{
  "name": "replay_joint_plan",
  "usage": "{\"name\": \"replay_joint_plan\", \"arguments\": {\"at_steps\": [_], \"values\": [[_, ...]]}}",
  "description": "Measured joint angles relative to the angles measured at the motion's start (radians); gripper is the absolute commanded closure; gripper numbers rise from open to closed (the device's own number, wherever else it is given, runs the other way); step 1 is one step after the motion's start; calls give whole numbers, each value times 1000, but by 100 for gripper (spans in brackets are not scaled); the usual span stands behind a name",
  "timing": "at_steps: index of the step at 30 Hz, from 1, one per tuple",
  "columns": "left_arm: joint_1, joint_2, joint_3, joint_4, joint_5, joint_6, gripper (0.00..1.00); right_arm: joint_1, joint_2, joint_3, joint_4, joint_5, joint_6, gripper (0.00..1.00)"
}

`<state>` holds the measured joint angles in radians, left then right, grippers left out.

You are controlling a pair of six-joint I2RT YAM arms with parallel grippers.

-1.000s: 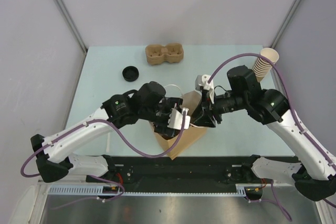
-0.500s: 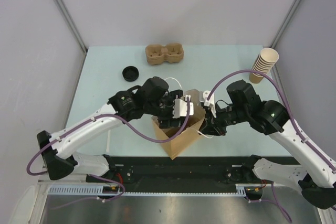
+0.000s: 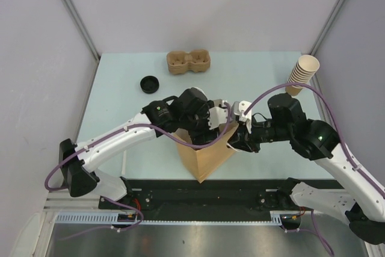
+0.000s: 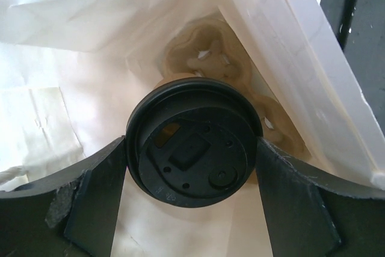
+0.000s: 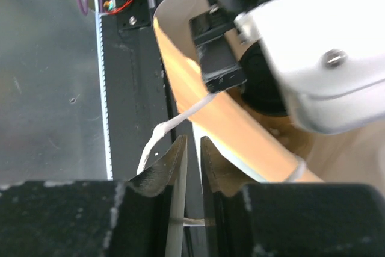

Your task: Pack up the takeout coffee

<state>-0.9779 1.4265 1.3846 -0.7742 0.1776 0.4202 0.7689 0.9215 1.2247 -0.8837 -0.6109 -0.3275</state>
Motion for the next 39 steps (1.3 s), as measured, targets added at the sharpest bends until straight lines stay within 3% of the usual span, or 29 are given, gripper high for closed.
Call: {"name": "replay_joint_plan", "arguments": {"at_steps": [3,4,5,10,13,18,21,25,28,32,39], "values": [[-12,-1,-4,-5,-4,-2,76,-3,-31,0,35,28,11,64],[-15,-3,-13,-4,-3,-2,76,-9,-48,0,55,42,13,51],[-17,-4,-20,-6,-2,-1,76,-13,-66,0,77,60,14,47],[-22,-14,-52,-19,11,29,76,-35,-140,13,194,197,-1,28],[-24,-26,-62,-26,21,58,76,-47,-157,40,255,269,-9,22],[-34,-49,-72,-42,47,128,77,-75,-143,64,370,391,-15,18],[-50,-58,-75,-56,63,176,77,-150,-85,82,406,372,-21,18],[-74,-61,-75,-73,70,229,77,-287,75,147,400,193,-15,21],[-85,-61,-75,-82,72,253,77,-320,207,203,355,60,-39,21],[-91,-61,-75,-88,72,272,78,-284,338,243,260,-62,-100,23],[-94,-62,-78,-101,72,290,78,-220,410,291,171,-138,-229,23]]}}
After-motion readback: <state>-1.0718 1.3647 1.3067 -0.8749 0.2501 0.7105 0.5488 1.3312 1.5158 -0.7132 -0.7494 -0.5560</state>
